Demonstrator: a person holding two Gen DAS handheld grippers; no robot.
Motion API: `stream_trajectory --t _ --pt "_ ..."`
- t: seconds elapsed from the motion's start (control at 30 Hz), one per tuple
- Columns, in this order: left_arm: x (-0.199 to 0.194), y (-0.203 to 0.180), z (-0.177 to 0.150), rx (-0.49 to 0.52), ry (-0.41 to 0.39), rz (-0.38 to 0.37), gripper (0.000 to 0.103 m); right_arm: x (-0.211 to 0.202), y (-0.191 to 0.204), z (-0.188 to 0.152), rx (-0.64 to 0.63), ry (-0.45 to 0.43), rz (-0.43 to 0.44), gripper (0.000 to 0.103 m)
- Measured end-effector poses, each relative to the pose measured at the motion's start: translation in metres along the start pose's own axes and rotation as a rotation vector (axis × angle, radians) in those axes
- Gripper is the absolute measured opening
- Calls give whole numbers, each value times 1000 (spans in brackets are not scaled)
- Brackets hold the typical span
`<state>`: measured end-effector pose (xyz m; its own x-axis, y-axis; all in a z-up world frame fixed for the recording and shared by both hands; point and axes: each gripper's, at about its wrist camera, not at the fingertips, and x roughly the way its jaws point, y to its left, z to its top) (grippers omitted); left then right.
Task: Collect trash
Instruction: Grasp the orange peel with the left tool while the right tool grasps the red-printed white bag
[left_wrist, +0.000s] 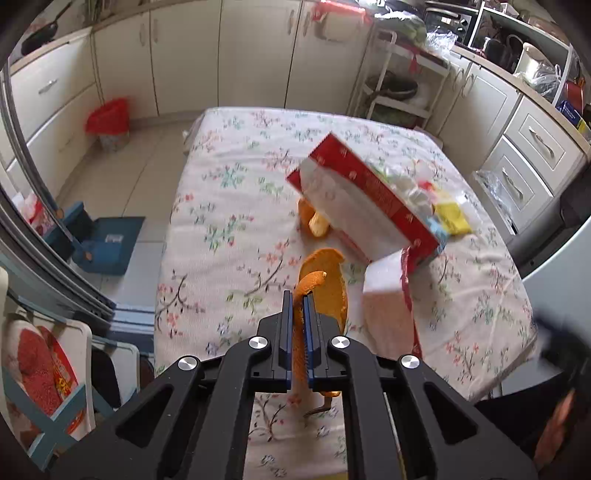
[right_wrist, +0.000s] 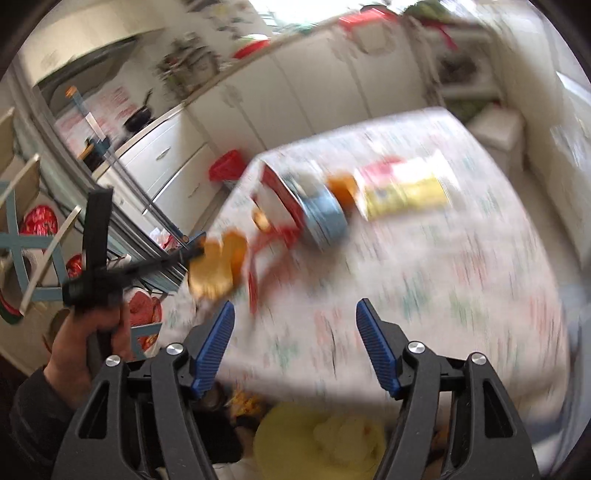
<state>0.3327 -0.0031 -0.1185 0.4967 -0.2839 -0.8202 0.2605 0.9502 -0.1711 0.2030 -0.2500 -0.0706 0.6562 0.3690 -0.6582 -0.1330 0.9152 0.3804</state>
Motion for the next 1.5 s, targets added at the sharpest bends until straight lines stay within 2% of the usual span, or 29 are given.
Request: stream_trajectory --t 0.07,0.2,0.3,0.33,0.43,0.53,0.57,0.7,0.8,0.83,0.87,0.9,0.97,1.17,1.37,1.5 --pt "3 3 -5 11 18 6 5 16 18 28 -122 -23 -19 73" --pt "5 7 -9 29 30 22 5 69 47 65 -346 12 -31 73" --pt "7 12 -8 21 37 15 5 101 52 81 -439 46 -22 69" --pt "7 13 -7 23 39 15 5 110 53 85 -452 58 -10 64" --pt "9 15 -6 24 43 9 5 133 52 99 -448 96 -5 61" --pt "10 15 -5 32 48 6 5 151 41 108 -405 142 7 50" --pt "11 15 -5 34 48 6 5 159 38 111 -388 161 14 49" --pt "12 15 -6 39 53 4 5 168 34 113 -384 195 14 48" --pt "14 15 -7 41 58 8 5 177 36 111 -393 221 9 38" --pt "14 15 -7 41 60 10 5 177 37 110 -405 216 3 30" --pt "15 14 -7 41 62 12 5 176 39 109 -413 212 1 15" --pt "16 14 -7 41 64 13 5 173 40 108 -417 204 3 8" --pt "19 14 -7 39 73 21 6 167 40 106 -416 189 15 3" --pt "21 15 -10 18 82 2 7 142 44 91 -420 131 31 2" --pt "7 15 -12 6 32 -22 5 75 22 95 -249 -2 111 2" --pt "-13 15 -8 -17 -51 -51 2 19 -9 86 -82 -112 154 2"
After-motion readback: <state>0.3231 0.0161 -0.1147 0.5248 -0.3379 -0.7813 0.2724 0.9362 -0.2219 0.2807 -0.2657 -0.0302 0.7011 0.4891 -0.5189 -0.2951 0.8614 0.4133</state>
